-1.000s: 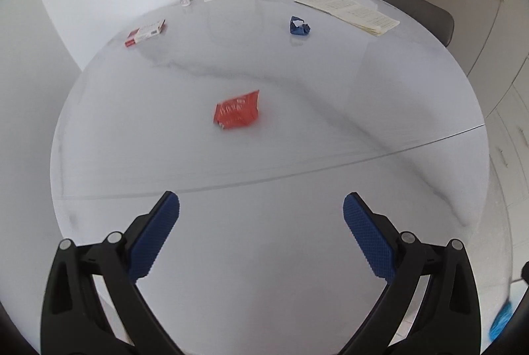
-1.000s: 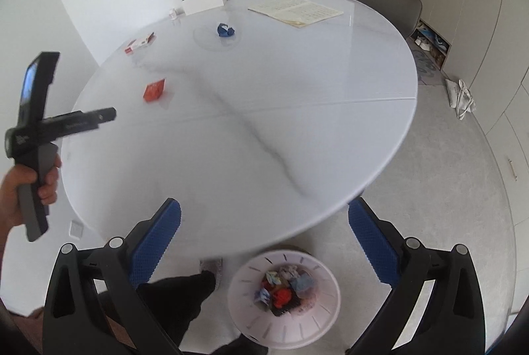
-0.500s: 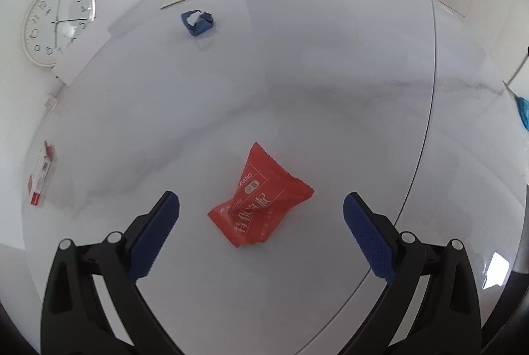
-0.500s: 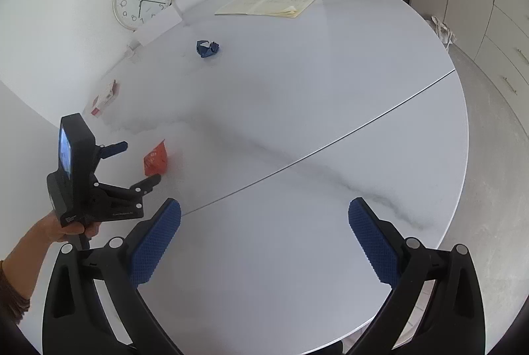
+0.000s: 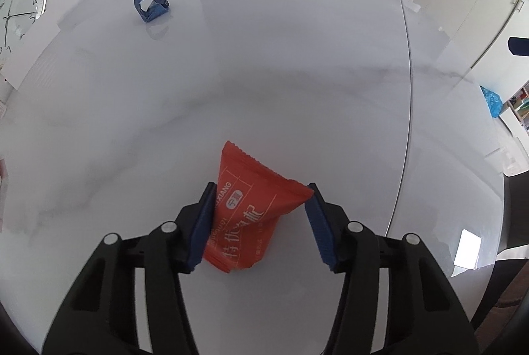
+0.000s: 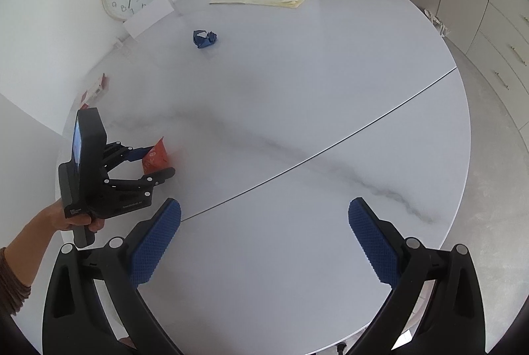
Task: Collect trash
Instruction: 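Grasp the red snack bag with the left gripper, then move the right gripper toward the blue crumpled wrapper while the left holds the red bag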
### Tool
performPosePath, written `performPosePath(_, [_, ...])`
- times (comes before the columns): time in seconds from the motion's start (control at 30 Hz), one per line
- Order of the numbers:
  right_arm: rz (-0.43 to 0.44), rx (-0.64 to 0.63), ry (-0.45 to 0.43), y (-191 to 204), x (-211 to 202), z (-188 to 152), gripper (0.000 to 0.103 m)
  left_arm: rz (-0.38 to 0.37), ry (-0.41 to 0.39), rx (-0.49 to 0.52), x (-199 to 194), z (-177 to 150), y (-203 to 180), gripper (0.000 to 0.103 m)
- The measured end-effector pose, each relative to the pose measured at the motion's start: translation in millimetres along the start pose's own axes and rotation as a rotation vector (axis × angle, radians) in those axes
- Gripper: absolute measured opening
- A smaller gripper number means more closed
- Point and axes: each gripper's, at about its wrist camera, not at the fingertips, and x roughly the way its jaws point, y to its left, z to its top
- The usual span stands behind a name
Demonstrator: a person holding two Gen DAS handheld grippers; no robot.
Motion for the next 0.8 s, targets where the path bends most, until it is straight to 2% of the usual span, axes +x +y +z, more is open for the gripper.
performPosePath(0.1, [-0.003, -0.004, -0.005, 1, -2, 0, 0.101, 0.008, -0.008, 0.006, -2, -1, -1, 0.05])
performPosePath(0.4, [-0.013, -0.021, 0.003, 3, 1, -2, 0.101, 0.002, -0.022, -0.066, -7, -4, 5, 0.049])
performPosePath(0.53, [-0.01, -0.032, 0.003, 7, 3, -2, 0.101, -0.019, -0.049, -0.21, -17, -6, 15, 0.049])
performPosePath(0.63, [0.003, -0.045, 0.006, 14, 8, 0, 0.101, 0.002, -0.07, -0.336, -32, -10, 17, 0.049])
performPosePath(0.8, [0.039, -0.106, 0.025, 29, 25, 10, 0.101, 0.042, -0.039, -0.556, -51, -19, 16, 0.049])
